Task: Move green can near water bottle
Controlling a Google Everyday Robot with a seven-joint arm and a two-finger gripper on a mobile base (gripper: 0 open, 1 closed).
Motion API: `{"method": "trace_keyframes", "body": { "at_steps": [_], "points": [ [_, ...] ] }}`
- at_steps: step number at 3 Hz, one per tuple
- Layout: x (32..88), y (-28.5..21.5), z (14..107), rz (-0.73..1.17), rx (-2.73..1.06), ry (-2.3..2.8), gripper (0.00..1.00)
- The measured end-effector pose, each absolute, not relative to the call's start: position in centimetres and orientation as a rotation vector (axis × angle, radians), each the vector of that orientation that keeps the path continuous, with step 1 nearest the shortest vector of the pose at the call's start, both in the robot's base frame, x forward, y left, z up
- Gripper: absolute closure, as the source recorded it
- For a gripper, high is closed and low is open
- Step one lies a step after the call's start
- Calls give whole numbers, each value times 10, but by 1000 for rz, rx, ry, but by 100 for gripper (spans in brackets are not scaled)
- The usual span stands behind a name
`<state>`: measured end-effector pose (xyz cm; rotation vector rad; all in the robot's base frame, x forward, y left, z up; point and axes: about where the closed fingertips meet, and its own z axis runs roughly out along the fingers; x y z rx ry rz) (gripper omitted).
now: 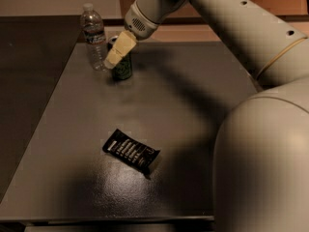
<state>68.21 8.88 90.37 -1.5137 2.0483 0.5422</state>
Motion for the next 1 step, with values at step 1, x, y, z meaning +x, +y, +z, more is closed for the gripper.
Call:
{"method": "trace_keyframes", "body": {
  "at_steps": [1],
  "points": [
    [682, 89, 904, 542, -1514, 2048, 0]
  ]
}}
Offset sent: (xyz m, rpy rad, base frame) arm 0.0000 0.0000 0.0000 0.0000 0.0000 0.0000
